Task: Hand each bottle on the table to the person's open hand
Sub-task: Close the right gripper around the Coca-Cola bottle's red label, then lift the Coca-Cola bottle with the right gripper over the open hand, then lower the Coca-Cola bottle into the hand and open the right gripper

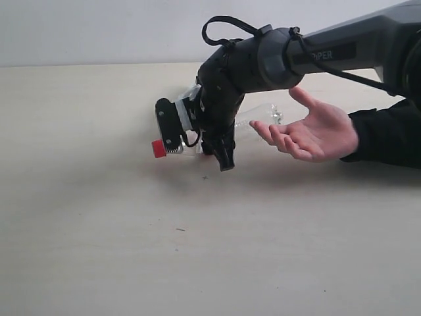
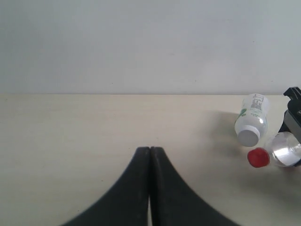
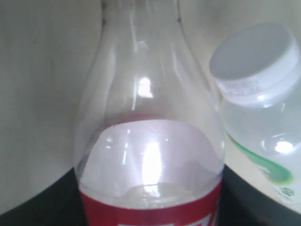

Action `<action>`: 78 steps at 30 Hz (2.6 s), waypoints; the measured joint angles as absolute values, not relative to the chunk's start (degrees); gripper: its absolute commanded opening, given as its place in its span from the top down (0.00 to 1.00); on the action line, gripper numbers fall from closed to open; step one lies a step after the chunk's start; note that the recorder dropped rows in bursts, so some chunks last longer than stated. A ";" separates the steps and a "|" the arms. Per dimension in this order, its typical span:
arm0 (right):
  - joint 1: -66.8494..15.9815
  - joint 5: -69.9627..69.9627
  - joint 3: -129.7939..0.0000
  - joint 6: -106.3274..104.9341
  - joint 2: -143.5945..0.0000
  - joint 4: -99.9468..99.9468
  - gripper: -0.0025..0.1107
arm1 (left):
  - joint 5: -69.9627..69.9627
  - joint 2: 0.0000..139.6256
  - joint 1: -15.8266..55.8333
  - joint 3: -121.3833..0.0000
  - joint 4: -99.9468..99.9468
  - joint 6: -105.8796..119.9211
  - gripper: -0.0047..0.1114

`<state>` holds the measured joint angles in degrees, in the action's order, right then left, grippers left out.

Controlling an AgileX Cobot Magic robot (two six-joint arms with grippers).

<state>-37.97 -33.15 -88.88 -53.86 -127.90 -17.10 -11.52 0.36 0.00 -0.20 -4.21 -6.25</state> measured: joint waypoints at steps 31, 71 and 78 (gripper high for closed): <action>-37.97 -46.69 -88.88 -20.00 -95.67 -13.58 0.98 | -11.52 0.36 0.00 -0.20 -4.21 -6.25 0.96; -21.42 -67.37 -88.88 6.59 -104.40 -0.84 0.98 | -11.52 0.36 0.00 -0.20 -4.21 -6.25 0.96; -20.51 -62.15 -88.88 7.39 -109.13 -0.62 0.98 | -11.52 0.36 0.00 -0.20 -4.21 -6.25 0.96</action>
<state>-20.51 -62.15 -88.88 7.39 -109.13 -0.62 -11.52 0.36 0.00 -0.20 -4.21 -6.25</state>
